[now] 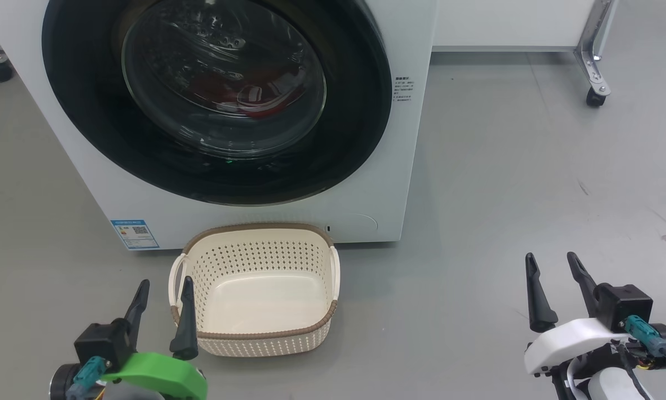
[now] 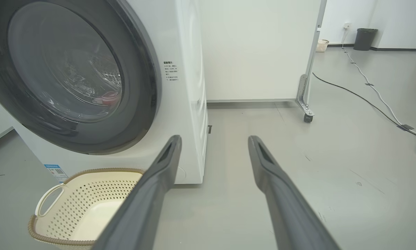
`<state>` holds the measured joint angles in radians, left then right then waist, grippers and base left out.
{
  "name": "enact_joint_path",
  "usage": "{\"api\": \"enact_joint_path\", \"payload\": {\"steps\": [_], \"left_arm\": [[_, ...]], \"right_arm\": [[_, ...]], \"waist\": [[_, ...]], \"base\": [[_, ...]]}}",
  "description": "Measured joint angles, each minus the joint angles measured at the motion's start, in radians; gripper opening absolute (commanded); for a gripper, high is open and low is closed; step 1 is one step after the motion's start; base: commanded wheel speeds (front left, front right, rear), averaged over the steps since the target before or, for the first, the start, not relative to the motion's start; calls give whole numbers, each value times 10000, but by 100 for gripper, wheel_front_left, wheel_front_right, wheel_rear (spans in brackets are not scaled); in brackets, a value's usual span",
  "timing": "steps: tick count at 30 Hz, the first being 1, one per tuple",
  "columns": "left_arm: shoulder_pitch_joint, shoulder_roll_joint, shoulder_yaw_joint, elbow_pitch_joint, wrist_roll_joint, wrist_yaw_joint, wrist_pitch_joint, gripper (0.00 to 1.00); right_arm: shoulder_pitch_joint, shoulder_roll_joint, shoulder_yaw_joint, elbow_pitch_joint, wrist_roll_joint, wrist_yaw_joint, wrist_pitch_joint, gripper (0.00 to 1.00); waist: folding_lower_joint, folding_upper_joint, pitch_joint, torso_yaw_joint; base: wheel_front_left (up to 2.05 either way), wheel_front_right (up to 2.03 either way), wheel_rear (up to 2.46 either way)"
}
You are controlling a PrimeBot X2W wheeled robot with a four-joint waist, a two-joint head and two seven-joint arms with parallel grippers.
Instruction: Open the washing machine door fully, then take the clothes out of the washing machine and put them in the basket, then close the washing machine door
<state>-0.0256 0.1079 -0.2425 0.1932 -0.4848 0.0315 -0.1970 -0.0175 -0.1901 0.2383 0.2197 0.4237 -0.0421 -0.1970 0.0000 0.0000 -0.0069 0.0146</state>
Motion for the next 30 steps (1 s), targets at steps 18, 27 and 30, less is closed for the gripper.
{"api": "enact_joint_path", "payload": {"steps": [18, 27, 30], "left_arm": [[53, -42, -242, 481, 1638, 351, -539, 100], [53, -123, -161, 629, 1517, 399, -539, 100], [53, -134, -161, 650, 1517, 428, -539, 100]], "right_arm": [[197, 8, 267, -69, -1816, -324, -508, 100], [309, 188, 117, -31, -1779, -399, -508, 100], [319, 186, 107, -25, -1781, -399, -508, 100]], "waist": [[0, 0, -21, 59], [0, 0, -7, 45], [0, 0, -6, 43]], "base": [[0, 0, 0], [0, 0, 0], [0, 0, 0]]}}
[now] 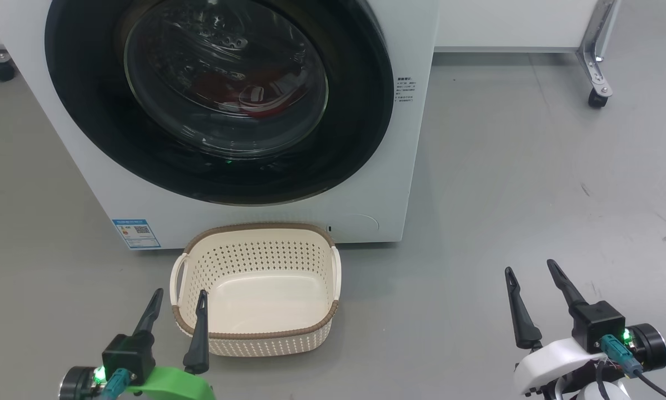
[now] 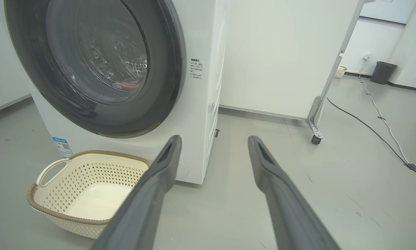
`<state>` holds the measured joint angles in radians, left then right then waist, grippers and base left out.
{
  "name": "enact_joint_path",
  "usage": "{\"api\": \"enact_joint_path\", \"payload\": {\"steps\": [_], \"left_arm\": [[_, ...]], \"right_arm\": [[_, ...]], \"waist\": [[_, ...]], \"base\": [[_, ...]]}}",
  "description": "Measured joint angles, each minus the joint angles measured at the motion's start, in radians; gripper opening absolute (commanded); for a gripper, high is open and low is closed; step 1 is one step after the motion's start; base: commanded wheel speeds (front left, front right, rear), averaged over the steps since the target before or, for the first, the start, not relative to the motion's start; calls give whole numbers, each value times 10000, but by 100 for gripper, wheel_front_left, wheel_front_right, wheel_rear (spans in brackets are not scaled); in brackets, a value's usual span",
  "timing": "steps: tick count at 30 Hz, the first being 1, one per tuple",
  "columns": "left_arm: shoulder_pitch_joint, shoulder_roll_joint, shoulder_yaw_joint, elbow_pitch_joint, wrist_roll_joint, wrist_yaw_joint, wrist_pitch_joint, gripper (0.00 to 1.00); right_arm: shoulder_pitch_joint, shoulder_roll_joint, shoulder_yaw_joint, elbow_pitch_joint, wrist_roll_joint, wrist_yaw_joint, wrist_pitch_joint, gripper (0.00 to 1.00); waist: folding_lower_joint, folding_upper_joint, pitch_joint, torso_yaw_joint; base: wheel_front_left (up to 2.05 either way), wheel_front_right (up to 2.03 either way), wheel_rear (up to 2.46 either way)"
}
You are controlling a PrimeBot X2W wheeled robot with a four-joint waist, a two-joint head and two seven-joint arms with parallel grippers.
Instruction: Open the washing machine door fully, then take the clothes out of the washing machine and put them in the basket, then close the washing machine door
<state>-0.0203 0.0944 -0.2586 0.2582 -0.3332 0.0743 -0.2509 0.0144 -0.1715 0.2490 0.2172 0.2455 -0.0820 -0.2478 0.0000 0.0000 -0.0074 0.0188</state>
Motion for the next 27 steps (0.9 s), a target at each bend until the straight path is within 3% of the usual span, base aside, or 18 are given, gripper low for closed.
{"api": "enact_joint_path", "payload": {"steps": [17, 18, 19, 27], "left_arm": [[-12, -52, 15, 207, -12, 6, 0, 100], [-12, -56, 23, 209, -15, 6, 0, 100], [-13, -61, 35, 211, -38, 8, 0, 100], [-32, -79, 40, 215, -58, 8, 0, 100]], "right_arm": [[68, 58, -157, -15, -36, 92, 0, 98], [68, 67, -163, -15, -36, 92, 0, 39], [68, 82, -180, -15, -35, 96, 0, 0], [68, 138, -245, -61, 2, 295, 0, 0]], "waist": [[0, 0, 20, 9], [0, 0, 23, 12], [0, 0, 25, 14], [0, 0, 57, 32]], "base": [[0, 0, 0], [0, 0, 0], [0, 0, 0], [0, 0, 0]]}}
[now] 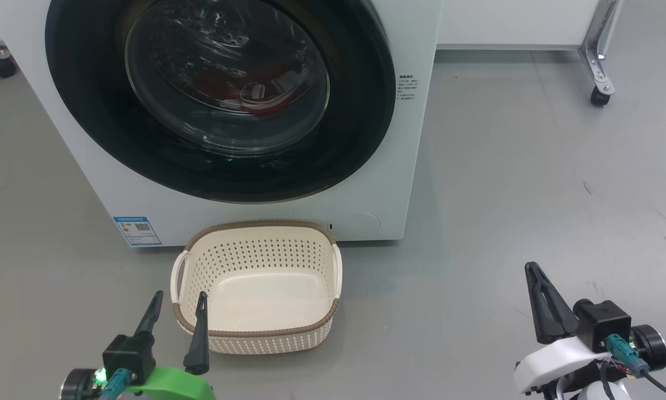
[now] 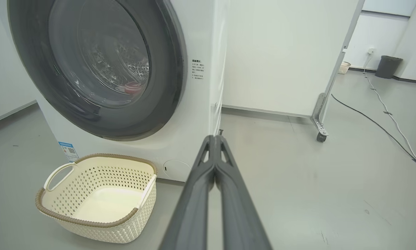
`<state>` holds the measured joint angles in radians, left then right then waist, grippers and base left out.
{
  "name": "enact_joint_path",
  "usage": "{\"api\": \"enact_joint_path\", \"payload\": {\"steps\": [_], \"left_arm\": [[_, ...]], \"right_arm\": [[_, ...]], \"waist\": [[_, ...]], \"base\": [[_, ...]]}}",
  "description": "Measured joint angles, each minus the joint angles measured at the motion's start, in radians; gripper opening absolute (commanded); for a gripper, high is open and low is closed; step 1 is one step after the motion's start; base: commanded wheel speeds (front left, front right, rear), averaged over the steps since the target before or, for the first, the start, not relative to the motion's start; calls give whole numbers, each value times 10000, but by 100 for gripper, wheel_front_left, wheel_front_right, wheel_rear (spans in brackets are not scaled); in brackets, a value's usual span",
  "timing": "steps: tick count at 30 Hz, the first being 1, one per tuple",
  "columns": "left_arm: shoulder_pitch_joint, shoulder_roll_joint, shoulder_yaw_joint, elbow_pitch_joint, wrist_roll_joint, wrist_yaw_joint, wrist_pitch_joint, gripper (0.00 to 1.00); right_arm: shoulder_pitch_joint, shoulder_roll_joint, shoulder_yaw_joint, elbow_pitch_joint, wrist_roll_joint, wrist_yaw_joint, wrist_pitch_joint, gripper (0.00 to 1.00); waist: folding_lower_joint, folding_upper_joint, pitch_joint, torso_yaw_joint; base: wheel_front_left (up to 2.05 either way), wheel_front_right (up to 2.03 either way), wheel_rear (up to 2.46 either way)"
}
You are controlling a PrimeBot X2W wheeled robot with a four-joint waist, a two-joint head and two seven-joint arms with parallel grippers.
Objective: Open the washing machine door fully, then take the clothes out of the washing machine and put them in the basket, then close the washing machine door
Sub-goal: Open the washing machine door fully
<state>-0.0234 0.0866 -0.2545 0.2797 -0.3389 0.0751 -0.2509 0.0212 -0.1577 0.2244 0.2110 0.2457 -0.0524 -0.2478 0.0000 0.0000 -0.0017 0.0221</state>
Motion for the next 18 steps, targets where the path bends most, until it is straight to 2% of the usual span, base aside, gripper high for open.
{"api": "enact_joint_path", "payload": {"steps": [5, 9, 15, 18], "left_arm": [[-25, -6, 0, -2, 0, 0, 0, 100], [-86, -15, -21, -71, 0, 0, 0, 100], [-328, -71, -40, -345, 2, 0, 0, 100], [-385, -79, -82, -422, 4, 0, 0, 100]], "right_arm": [[-1, 443, -395, -113, 734, 236, 0, 0], [-2, 1070, -953, -267, 2086, 543, 0, 0], [-51, 1264, -1705, -230, 4487, 1237, -2, 0], [-316, 1264, -1975, -105, 5772, 1409, 15, 0]], "waist": [[0, 0, 54, 11], [0, 0, 173, 37], [0, 0, 465, 99], [0, 0, 661, 128]], "base": [[0, 0, 0], [0, 0, 0], [0, 0, 0], [0, 0, 0]]}}
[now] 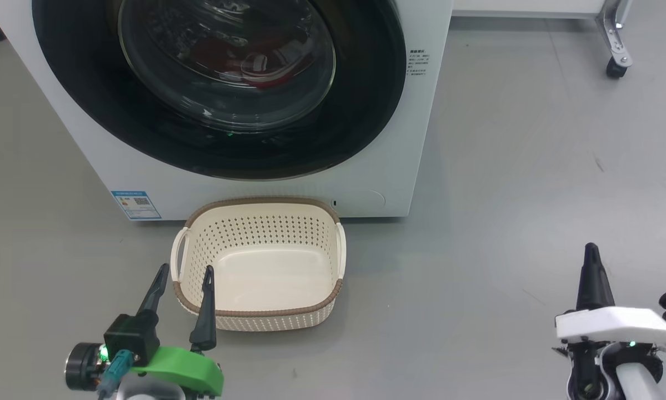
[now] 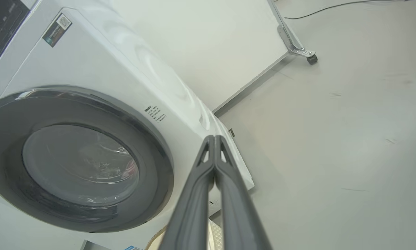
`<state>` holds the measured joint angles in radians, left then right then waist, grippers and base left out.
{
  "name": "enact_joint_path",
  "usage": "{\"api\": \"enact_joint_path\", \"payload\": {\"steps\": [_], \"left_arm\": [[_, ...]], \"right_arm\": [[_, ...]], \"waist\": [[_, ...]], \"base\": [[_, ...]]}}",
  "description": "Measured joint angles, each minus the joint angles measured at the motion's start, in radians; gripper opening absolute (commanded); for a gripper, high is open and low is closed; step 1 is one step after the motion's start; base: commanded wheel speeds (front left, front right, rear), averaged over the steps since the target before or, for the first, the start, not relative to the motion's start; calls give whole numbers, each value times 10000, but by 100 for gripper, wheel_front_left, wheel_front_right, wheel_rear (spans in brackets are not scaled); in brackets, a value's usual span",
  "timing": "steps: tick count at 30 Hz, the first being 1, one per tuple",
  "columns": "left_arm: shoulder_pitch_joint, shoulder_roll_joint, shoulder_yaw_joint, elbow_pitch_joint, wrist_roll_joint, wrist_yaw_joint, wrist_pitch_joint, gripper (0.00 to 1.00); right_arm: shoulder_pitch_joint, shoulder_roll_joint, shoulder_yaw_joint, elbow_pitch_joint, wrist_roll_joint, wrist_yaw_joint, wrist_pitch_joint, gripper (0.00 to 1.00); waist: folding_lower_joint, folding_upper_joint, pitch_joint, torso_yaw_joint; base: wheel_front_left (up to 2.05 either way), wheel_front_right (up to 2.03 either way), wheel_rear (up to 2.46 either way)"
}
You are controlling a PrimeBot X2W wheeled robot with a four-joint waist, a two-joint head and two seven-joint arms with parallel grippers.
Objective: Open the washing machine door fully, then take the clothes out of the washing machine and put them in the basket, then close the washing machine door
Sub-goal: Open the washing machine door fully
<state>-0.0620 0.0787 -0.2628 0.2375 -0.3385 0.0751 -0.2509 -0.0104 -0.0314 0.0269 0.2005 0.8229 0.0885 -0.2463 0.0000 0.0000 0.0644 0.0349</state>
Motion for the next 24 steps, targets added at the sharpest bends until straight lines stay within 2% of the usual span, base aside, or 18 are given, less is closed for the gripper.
{"api": "enact_joint_path", "payload": {"steps": [7, 12, 19, 24], "left_arm": [[-431, -54, -115, -368, 88, 0, -4, 100], [-722, -90, -222, -644, 182, 0, -12, 100], [-1331, -207, -422, -1055, 236, 0, -12, 100], [-1754, -259, -546, -1304, 278, 0, -12, 100]], "right_arm": [[-1010, -23, -437, 217, 2892, 148, 1003, 0], [-2077, -77, -727, 242, 4426, 148, 1799, 0], [-3888, -151, -1131, 234, 5417, 128, 2911, 0], [-5005, -550, -1229, 407, 5720, -77, 3547, 0]], "waist": [[0, 0, 551, 121], [0, 0, 1046, 230], [0, 0, 1987, 457], [0, 0, 2607, 637]], "base": [[0, 0, 0], [0, 0, 0], [0, 0, 0], [0, 0, 0]]}}
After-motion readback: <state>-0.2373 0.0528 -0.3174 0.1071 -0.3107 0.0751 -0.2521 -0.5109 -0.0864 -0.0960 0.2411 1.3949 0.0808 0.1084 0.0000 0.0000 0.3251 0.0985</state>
